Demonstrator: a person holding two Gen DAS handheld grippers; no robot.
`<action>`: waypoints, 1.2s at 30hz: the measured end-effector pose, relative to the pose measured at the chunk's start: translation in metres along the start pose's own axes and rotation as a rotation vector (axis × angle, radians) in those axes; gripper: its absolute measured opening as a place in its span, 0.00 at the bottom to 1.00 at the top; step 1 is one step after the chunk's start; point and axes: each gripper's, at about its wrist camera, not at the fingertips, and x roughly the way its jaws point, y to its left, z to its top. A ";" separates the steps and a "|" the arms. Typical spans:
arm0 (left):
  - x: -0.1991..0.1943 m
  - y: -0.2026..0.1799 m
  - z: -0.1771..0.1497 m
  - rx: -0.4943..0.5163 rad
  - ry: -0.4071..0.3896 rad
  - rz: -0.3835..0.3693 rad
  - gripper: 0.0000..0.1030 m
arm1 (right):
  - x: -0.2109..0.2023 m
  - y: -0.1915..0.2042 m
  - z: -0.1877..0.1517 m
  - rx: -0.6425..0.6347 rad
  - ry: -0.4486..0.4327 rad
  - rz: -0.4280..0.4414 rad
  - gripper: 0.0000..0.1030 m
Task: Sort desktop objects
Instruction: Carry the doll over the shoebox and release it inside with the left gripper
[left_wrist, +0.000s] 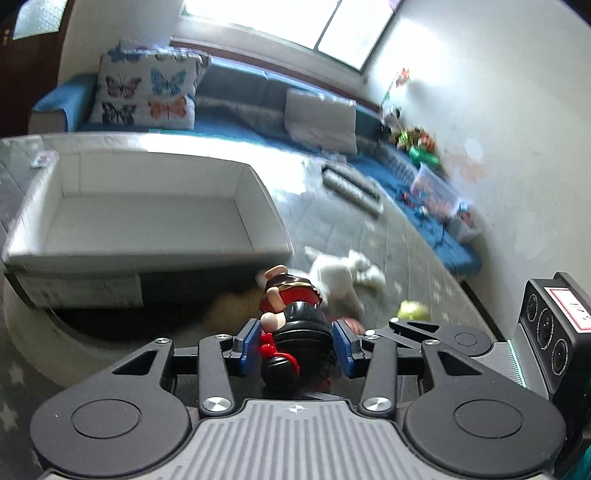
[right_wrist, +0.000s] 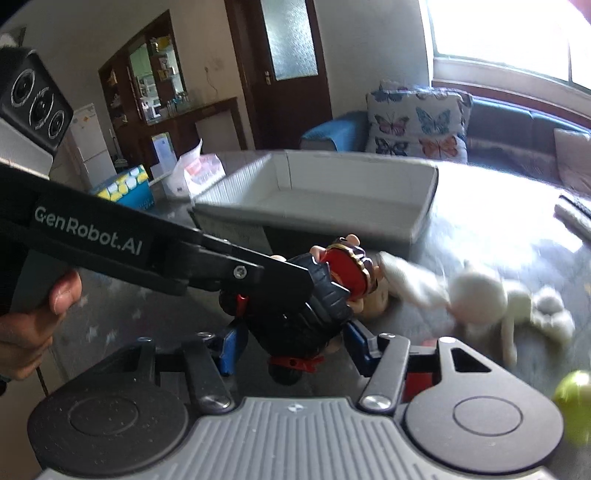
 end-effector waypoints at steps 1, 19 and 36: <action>-0.002 0.003 0.004 -0.005 -0.015 0.000 0.44 | 0.001 0.000 0.006 -0.005 -0.004 0.003 0.56; 0.010 0.116 0.098 -0.103 -0.111 0.137 0.44 | 0.134 0.005 0.139 -0.100 0.053 0.165 0.56; 0.062 0.179 0.099 -0.174 0.039 0.212 0.44 | 0.233 -0.006 0.147 -0.075 0.340 0.215 0.56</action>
